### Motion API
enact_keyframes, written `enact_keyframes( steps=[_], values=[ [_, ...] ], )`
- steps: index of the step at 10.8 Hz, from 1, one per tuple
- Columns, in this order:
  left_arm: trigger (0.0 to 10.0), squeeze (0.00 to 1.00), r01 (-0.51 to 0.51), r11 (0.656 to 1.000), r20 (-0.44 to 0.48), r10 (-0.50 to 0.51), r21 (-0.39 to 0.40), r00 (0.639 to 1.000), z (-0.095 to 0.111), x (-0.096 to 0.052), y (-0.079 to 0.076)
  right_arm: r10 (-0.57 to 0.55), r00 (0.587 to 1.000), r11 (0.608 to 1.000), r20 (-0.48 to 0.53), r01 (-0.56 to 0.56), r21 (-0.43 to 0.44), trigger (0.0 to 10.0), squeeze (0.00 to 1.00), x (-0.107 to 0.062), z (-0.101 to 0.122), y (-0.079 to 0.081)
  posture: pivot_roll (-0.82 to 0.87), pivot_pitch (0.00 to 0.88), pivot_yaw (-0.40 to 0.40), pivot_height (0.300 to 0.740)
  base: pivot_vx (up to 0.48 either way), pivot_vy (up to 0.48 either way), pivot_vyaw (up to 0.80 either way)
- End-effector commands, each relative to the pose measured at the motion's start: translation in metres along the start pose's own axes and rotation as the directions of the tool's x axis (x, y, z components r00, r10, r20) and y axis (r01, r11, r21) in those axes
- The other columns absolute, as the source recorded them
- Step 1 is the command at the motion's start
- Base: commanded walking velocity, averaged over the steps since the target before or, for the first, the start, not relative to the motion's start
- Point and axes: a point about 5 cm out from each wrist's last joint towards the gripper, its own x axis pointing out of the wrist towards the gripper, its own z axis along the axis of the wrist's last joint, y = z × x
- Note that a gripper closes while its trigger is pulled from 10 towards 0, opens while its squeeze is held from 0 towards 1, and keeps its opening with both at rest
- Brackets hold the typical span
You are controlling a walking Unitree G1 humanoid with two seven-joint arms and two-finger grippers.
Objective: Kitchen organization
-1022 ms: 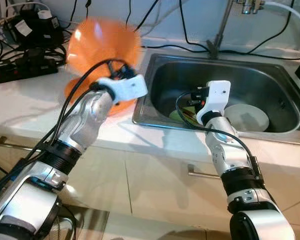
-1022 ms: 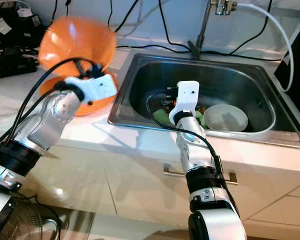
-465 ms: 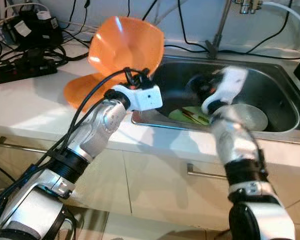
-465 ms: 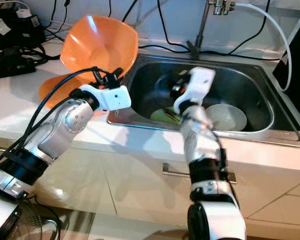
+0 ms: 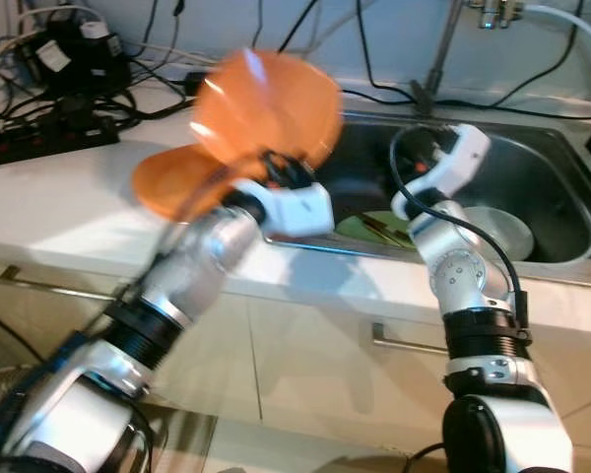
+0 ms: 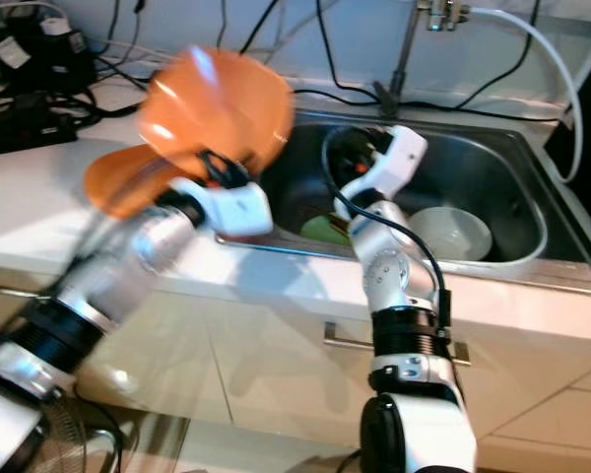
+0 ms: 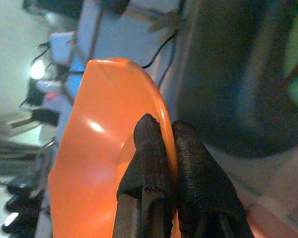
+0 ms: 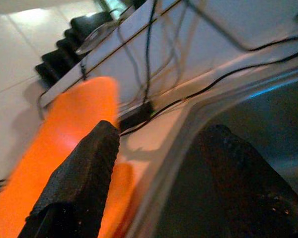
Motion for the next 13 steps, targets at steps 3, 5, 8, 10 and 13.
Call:
enact_keyframes(
  steps=[3,5,8,10,13],
  values=[
    [10.0,0.0,0.012,1.0,0.078,-0.013,0.012,0.997,0.016,0.001,0.002,0.057,0.998,0.998,-0.01,-0.057,0.026,10.0,0.0,0.002,0.005,0.012,0.21,0.023,0.012,0.74,0.0,0.0,0.0],
    [10.0,0.0,0.015,1.0,0.089,-0.016,0.012,0.996,0.019,0.002,0.003,0.059,0.998,0.998,-0.021,-0.058,0.032,10.0,0.0,0.001,0.005,0.012,0.21,0.029,0.01,0.74,0.0,0.0,0.0],
    [10.0,0.0,0.021,1.0,0.123,-0.023,0.01,0.992,0.025,0.002,0.002,0.06,0.998,0.998,-0.032,-0.059,0.036,10.0,0.0,0.002,0.003,0.013,0.21,0.032,0.009,0.74,0.0,0.0,0.0],
    [10.0,0.0,-0.006,1.0,0.146,0.003,0.022,0.989,0.031,0.002,0.005,0.053,0.998,0.998,-0.045,-0.052,0.026,10.0,0.0,0.002,0.001,0.011,0.21,0.033,0.008,0.74,0.0,0.0,0.0],
    [10.0,0.0,-0.008,1.0,0.166,0.004,0.023,0.986,0.034,0.002,0.004,0.051,0.997,0.998,-0.05,-0.05,0.027,10.0,0.0,0.002,-0.001,0.012,0.21,0.033,0.006,0.74,0.0,0.0,0.0]
  ],
)
